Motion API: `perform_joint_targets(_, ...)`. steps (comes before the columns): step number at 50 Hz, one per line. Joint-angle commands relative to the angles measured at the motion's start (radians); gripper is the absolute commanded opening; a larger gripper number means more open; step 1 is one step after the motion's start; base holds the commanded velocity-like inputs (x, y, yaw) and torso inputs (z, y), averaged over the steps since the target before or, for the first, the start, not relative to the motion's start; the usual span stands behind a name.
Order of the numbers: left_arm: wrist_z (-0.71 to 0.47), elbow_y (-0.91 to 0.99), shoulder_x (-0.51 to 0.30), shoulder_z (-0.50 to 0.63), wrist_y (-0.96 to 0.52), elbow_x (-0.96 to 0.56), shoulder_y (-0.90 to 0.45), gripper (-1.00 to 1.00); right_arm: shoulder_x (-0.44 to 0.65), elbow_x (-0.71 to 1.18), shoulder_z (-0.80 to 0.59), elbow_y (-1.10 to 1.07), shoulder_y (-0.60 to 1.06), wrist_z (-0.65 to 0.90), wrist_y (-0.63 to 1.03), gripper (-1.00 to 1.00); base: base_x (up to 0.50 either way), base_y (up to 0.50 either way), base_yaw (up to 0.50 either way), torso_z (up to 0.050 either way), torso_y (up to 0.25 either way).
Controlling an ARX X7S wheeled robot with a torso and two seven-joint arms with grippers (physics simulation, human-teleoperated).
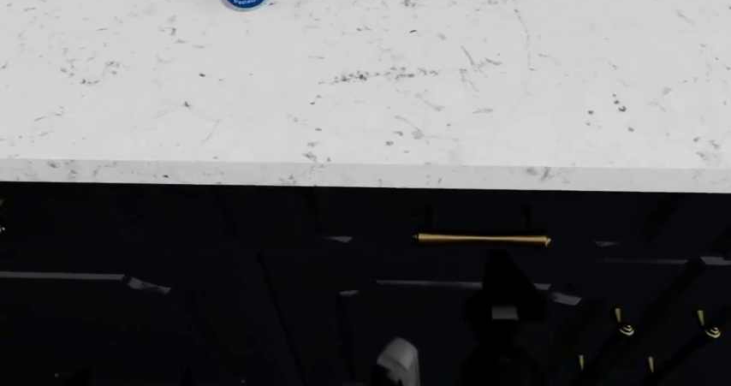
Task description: Open the right drawer.
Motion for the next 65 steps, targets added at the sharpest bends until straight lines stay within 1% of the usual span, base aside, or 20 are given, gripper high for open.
perform_joint_targets(1,-0.006,-0.004,-0.002,0.006,-0.002,0.002,-0.004,1.00,-0.029,0.006,-0.010,0.079,0.046,0.017,-0.029,1.00,0.00,0.00,0.00,0.000,0.000)
perform_joint_targets(3,-0.006,-0.005,-0.003,0.006,-0.002,0.002,-0.006,1.00,-0.039,0.010,-0.014,0.115,0.052,0.038,-0.046,1.00,0.00,0.00,0.00,0.000,0.000)
perform_joint_targets(5,-0.007,-0.006,-0.003,0.006,-0.003,0.001,-0.007,1.00,-0.039,0.007,-0.016,0.108,0.063,0.024,-0.043,1.00,0.00,0.00,0.00,0.000,0.000)
perform_joint_targets(17,-0.013,-0.005,-0.005,0.013,-0.003,0.003,-0.006,1.00,-0.075,0.011,-0.029,0.181,0.110,0.043,-0.075,1.00,0.00,0.00,0.00,0.000,0.000)
perform_joint_targets(24,-0.011,-0.006,-0.007,0.015,-0.002,-0.002,-0.007,1.00,-0.084,0.003,-0.026,0.217,0.128,0.057,-0.060,1.00,0.00,0.00,0.00,0.000,0.000)
perform_joint_targets(40,-0.013,-0.005,-0.010,0.023,0.006,-0.002,-0.006,1.00,-0.156,0.020,-0.056,0.405,0.186,0.129,-0.149,1.00,0.00,0.00,0.00,0.000,0.000)
perform_joint_targets(45,-0.012,-0.013,-0.010,0.023,0.012,-0.004,-0.009,1.00,-0.164,0.023,-0.056,0.427,0.195,0.133,-0.150,1.00,0.00,0.00,0.00,0.000,0.000)
perform_joint_targets(49,-0.013,-0.010,-0.012,0.024,0.010,-0.006,-0.009,1.00,-0.181,0.026,-0.055,0.488,0.208,0.158,-0.153,1.00,0.00,0.00,0.00,0.000,0.000)
perform_joint_targets(55,-0.014,-0.010,-0.013,0.027,0.011,-0.006,-0.010,1.00,-0.181,0.020,-0.052,0.493,0.218,0.159,-0.132,1.00,0.00,0.00,0.00,0.000,0.000)
perform_joint_targets(59,-0.016,-0.005,-0.014,0.028,0.008,-0.008,-0.009,1.00,-0.196,0.021,-0.053,0.544,0.236,0.180,-0.134,1.00,0.00,0.00,0.00,0.000,0.000)
perform_joint_targets(65,-0.018,-0.002,-0.016,0.032,0.007,-0.008,-0.009,1.00,-0.203,0.019,-0.061,0.564,0.255,0.186,-0.152,1.00,0.00,0.00,0.00,0.000,0.000)
